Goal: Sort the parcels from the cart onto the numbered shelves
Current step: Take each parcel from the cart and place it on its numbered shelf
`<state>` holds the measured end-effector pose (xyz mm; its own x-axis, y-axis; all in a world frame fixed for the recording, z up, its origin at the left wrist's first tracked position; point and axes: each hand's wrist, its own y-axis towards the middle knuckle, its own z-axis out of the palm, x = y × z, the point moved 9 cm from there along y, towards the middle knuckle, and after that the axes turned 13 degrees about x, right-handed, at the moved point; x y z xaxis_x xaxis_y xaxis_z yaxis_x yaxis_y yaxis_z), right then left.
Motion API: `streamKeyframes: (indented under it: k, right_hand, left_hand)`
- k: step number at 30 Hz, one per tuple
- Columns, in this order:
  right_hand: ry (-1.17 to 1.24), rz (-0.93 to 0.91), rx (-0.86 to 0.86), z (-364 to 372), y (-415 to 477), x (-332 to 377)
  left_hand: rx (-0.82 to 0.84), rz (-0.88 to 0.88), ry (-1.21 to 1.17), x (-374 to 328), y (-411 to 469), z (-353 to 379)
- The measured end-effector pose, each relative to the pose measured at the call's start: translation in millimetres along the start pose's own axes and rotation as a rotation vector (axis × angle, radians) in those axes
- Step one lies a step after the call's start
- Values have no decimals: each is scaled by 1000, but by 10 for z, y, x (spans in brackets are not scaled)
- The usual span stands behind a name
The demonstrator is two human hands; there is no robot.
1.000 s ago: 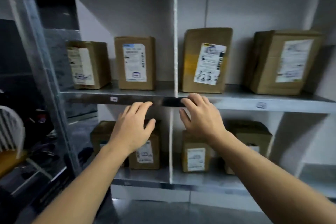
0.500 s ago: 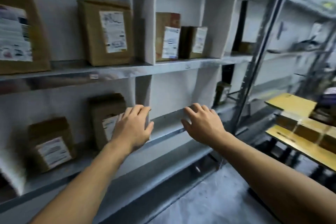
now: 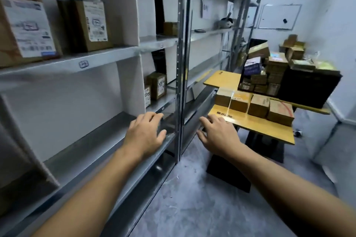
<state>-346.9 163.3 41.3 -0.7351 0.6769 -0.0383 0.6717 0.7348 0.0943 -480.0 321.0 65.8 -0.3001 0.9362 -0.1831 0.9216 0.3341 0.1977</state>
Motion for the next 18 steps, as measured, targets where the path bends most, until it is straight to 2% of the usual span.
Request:
streamKeyframes:
  k: [10,18]
  right_hand:
    - [-28,269,92,361,928,-1589]
    - [20,516,185,741,1024,-2856]
  left_hand:
    - [95,243,-5,-700,2163,904]
    - [202,455,-48,-1650,3168,1597]
